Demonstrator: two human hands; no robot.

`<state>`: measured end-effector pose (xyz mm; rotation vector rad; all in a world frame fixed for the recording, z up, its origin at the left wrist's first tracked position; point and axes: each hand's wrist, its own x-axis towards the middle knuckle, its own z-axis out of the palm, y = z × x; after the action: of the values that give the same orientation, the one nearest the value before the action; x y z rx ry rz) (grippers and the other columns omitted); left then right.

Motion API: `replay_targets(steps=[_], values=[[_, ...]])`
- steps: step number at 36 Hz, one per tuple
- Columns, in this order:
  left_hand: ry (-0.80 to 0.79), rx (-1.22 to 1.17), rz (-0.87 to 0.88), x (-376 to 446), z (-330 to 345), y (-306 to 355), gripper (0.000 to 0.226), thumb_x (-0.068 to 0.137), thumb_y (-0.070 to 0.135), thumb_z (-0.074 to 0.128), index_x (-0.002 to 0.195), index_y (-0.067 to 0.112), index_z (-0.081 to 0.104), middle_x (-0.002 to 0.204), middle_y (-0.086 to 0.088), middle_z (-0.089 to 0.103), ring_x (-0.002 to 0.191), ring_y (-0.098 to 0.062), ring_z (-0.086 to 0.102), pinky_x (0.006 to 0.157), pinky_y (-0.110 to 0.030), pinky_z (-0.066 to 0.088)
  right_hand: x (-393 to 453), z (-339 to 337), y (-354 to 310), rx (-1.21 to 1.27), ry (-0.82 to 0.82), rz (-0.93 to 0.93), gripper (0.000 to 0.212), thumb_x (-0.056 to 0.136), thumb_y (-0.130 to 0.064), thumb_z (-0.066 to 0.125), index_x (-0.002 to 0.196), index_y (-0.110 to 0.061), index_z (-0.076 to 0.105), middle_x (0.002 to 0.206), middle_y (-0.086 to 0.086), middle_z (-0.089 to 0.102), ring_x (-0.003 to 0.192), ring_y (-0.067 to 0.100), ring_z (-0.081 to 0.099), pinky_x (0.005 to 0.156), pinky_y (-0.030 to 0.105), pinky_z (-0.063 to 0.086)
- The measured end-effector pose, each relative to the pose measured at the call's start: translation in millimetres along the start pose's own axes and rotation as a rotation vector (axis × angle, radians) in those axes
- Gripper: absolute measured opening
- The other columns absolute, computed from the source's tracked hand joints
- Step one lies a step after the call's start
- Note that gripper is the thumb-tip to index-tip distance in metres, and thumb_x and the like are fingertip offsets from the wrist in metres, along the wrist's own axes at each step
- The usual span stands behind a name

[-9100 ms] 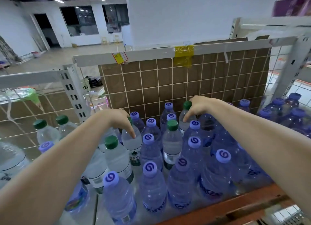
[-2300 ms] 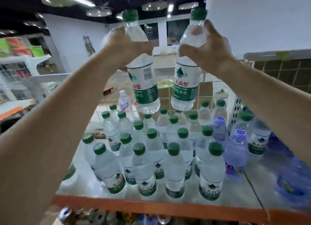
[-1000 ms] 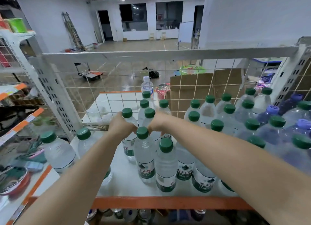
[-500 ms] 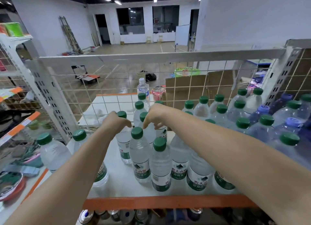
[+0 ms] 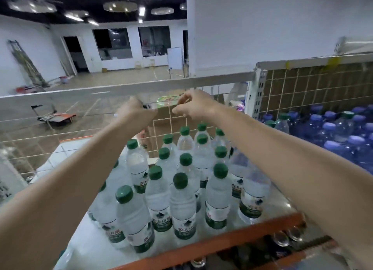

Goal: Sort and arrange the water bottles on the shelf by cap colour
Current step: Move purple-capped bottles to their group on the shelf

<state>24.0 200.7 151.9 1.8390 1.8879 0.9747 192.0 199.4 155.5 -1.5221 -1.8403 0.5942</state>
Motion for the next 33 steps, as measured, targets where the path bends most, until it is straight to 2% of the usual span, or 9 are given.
replay_targets(steps=[2, 6, 12, 15, 18, 23, 26, 29, 33], values=[[-0.046, -0.014, 0.035, -1, 18, 24, 0.021, 0.088, 0.034, 0.061, 0.096, 0.015, 0.055, 0.080, -0.001, 0.056, 0.064, -0.009, 0.045, 0.050, -0.024, 0.034, -3, -23, 20, -0.005, 0.036, 0.024, 0.034, 0.083, -0.030, 0.073, 0.109, -0.013, 0.061, 0.106, 0.005, 0.065, 0.095, 0.021, 0.064, 0.085, 0.035, 0.054], [-0.155, -0.043, 0.107, -8, 62, 67, 0.015, 0.089, 0.029, 0.058, 0.080, 0.017, 0.053, 0.074, -0.002, 0.059, 0.064, -0.012, 0.050, 0.051, -0.024, 0.038, -10, -70, 67, -0.012, 0.097, 0.060, 0.027, 0.081, -0.027, 0.076, 0.100, -0.012, 0.063, 0.101, 0.008, 0.067, 0.097, 0.027, 0.066, 0.089, 0.043, 0.054], [-0.272, -0.004, 0.125, -14, 122, 119, 0.028, 0.087, 0.036, 0.061, 0.095, 0.009, 0.062, 0.077, -0.003, 0.060, 0.062, -0.013, 0.053, 0.047, -0.024, 0.037, -27, -135, 136, -0.080, 0.098, 0.108, 0.022, 0.083, -0.026, 0.074, 0.098, -0.014, 0.064, 0.101, 0.007, 0.068, 0.092, 0.023, 0.065, 0.079, 0.033, 0.055], [-0.331, 0.061, 0.107, -15, 155, 141, 0.039, 0.086, 0.040, 0.062, 0.104, 0.006, 0.061, 0.089, -0.005, 0.059, 0.070, -0.016, 0.052, 0.053, -0.025, 0.038, -37, -156, 170, -0.145, 0.018, 0.139, 0.016, 0.082, -0.029, 0.075, 0.090, -0.019, 0.065, 0.094, 0.000, 0.068, 0.088, 0.019, 0.063, 0.074, 0.026, 0.048], [-0.395, 0.085, 0.057, -14, 186, 152, 0.035, 0.087, 0.038, 0.064, 0.101, 0.007, 0.057, 0.079, -0.002, 0.051, 0.063, -0.012, 0.046, 0.052, -0.025, 0.036, -44, -160, 202, -0.219, -0.083, 0.163, 0.032, 0.080, -0.038, 0.075, 0.098, -0.012, 0.068, 0.097, 0.003, 0.069, 0.088, 0.018, 0.062, 0.078, 0.028, 0.046], [-0.443, 0.144, -0.056, -9, 221, 158, 0.052, 0.083, 0.037, 0.066, 0.117, 0.000, 0.055, 0.094, -0.006, 0.059, 0.079, -0.019, 0.056, 0.062, -0.027, 0.044, -56, -142, 246, -0.249, -0.190, 0.223, 0.048, 0.085, -0.036, 0.071, 0.115, 0.000, 0.061, 0.115, 0.015, 0.065, 0.104, 0.029, 0.060, 0.088, 0.037, 0.048], [-0.463, 0.219, -0.093, -7, 236, 163, 0.054, 0.082, 0.034, 0.068, 0.119, -0.003, 0.054, 0.108, -0.011, 0.057, 0.095, -0.025, 0.057, 0.068, -0.030, 0.043, -62, -131, 262, -0.236, -0.284, 0.245, 0.073, 0.077, -0.048, 0.076, 0.126, 0.001, 0.052, 0.120, 0.016, 0.060, 0.100, 0.028, 0.057, 0.083, 0.036, 0.049], [-0.524, 0.302, -0.097, -5, 246, 169, 0.056, 0.084, 0.033, 0.068, 0.122, -0.006, 0.054, 0.100, -0.010, 0.052, 0.086, -0.025, 0.051, 0.064, -0.029, 0.043, -65, -120, 272, -0.201, -0.304, 0.265, 0.072, 0.074, -0.047, 0.078, 0.126, -0.009, 0.047, 0.119, 0.010, 0.057, 0.101, 0.025, 0.057, 0.085, 0.038, 0.051], [-0.559, 0.377, -0.108, -1, 256, 172, 0.057, 0.085, 0.033, 0.069, 0.128, -0.001, 0.052, 0.126, -0.016, 0.055, 0.103, -0.032, 0.057, 0.075, -0.034, 0.046, -65, -111, 280, -0.210, -0.303, 0.229, 0.071, 0.077, -0.039, 0.078, 0.131, -0.009, 0.043, 0.121, 0.013, 0.059, 0.106, 0.030, 0.058, 0.089, 0.040, 0.050]])
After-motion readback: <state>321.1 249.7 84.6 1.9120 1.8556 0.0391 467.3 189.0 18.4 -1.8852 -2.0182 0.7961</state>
